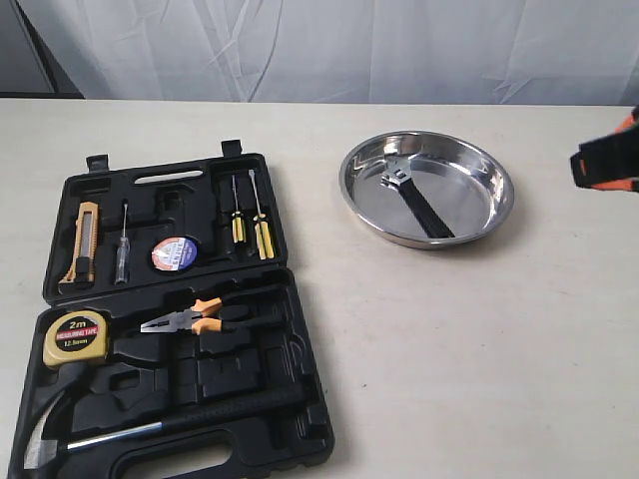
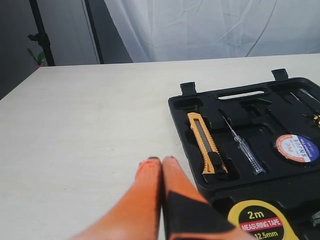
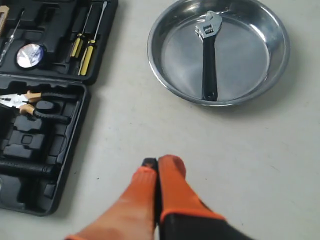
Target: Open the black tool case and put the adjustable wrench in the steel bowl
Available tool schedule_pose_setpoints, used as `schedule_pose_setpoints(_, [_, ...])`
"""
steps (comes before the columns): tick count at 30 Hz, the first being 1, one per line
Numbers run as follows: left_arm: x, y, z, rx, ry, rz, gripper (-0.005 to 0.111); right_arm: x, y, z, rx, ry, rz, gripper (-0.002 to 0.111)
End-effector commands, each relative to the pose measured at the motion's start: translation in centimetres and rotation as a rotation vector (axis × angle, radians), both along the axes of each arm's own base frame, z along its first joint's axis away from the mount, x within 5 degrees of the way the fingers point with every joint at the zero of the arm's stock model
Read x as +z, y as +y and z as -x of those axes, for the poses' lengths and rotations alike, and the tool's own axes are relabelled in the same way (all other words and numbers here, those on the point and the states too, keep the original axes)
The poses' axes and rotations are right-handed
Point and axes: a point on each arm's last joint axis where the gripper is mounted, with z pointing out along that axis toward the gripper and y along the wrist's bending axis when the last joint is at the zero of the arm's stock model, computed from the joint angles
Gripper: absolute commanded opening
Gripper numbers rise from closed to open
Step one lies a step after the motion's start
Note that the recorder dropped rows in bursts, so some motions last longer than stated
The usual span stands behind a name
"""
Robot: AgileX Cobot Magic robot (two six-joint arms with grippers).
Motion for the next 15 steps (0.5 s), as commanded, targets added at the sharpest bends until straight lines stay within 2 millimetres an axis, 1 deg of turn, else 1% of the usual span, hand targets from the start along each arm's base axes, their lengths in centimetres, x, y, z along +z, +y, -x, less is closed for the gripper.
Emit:
schedule_pose_setpoints(1, [0.0, 0.0, 0.0, 0.002, -0.007, -0.001, 0.0, 1.1, -0.8, 2.2, -0.001, -0.06, 0.01, -0.001])
schedule_pose_setpoints(7, [0.0, 0.0, 0.0, 0.002, -0.007, -0.001, 0.0, 2.2, -0.9, 4.2, 0.006, -0.122, -0.058, -0.001])
schedule_pose_setpoints(9, [0.0, 0.0, 0.0, 0.002, -0.007, -0.001, 0.0, 2.4, -1.2, 4.7, -0.016, -0.195, -0.08, -0.001])
schedule_pose_setpoints(10, [0.0, 0.0, 0.0, 0.002, -0.007, -0.001, 0.0, 1.9, -1.7, 5.1, -0.06, -0.285, -0.111, -0.001])
schedule_pose_setpoints(11, [0.0, 0.0, 0.0, 0.002, -0.007, -0.001, 0.0, 1.6, -1.9, 5.3, -0.086, -0.321, -0.127, -0.001])
schedule_pose_setpoints(12, [0.0, 0.0, 0.0, 0.002, -0.007, -0.001, 0.0, 0.0, -2.7, 5.7, -0.163, -0.409, -0.153, -0.001])
schedule_pose_setpoints(13, [0.0, 0.0, 0.0, 0.002, -0.007, -0.001, 0.0, -1.1, -3.1, 5.8, -0.201, -0.433, -0.162, -0.001])
schedule_pose_setpoints(14, [0.0, 0.0, 0.0, 0.002, -0.007, -0.001, 0.0, -3.5, -3.8, 6.5, -0.28, -0.465, -0.189, -0.001])
schedule_pose_setpoints(15, [0.0, 0.0, 0.0, 0.002, -0.007, -0.001, 0.0, -4.4, -4.1, 7.0, -0.313, -0.478, -0.2, -0.001])
